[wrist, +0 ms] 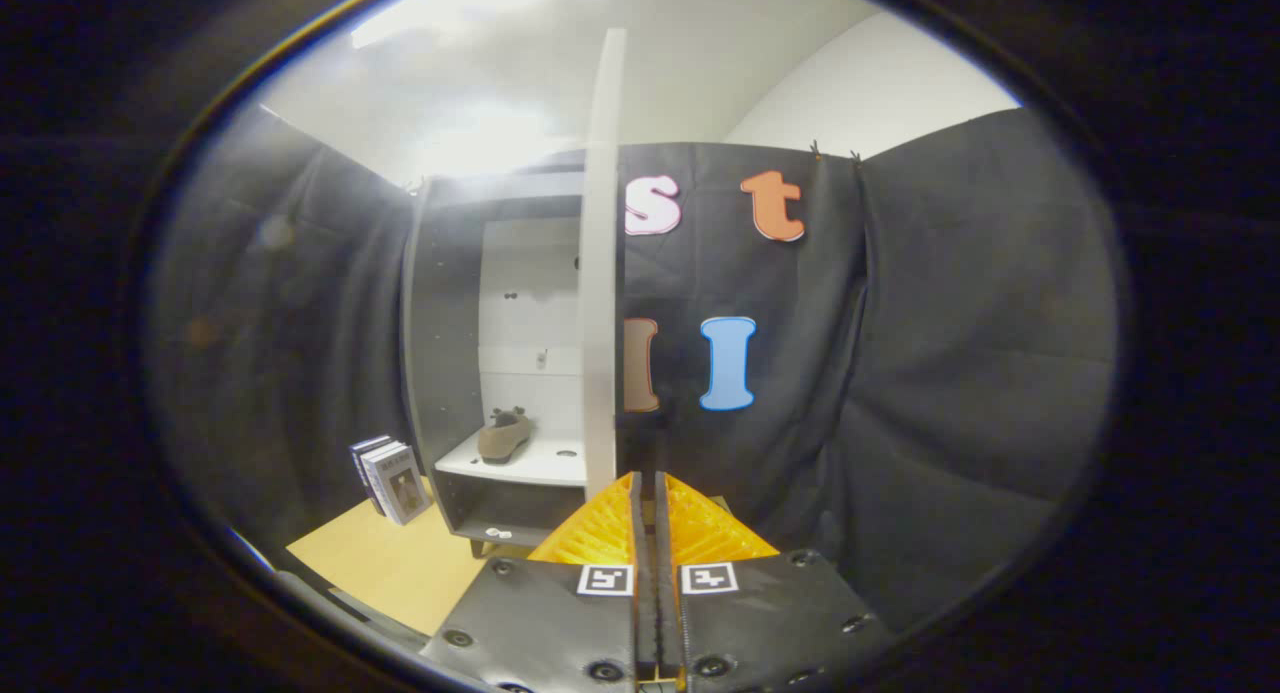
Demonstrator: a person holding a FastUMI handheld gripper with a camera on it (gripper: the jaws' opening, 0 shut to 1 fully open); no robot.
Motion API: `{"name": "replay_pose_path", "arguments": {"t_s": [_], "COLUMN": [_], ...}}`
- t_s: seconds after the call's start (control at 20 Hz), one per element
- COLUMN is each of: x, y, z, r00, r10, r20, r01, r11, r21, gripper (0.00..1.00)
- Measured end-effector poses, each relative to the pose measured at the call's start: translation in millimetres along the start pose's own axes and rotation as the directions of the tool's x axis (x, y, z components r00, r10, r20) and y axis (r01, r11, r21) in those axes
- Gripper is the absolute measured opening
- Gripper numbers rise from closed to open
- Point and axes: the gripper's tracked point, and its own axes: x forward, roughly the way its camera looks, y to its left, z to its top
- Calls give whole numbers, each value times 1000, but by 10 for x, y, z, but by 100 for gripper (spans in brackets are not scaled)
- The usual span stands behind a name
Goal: Open the shoe cabinet door, grab the shoes and put them into the shoe cabinet, then close the shoe cabinet door.
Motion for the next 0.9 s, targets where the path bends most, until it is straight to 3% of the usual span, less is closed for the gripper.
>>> {"name": "replay_pose_path", "arguments": {"t_s": [0.2,0.45,0.9], "x": [-137,30,357], "y": [431,1156,2125], "z": [64,-190,-1433], "r00": [999,1000,989], "r10": [-7,29,14], "r20": [38,1,-150], "r01": [6,-29,-7], "r11": [1000,996,999], "r21": [18,85,52], "gripper": [3,3,3]}}
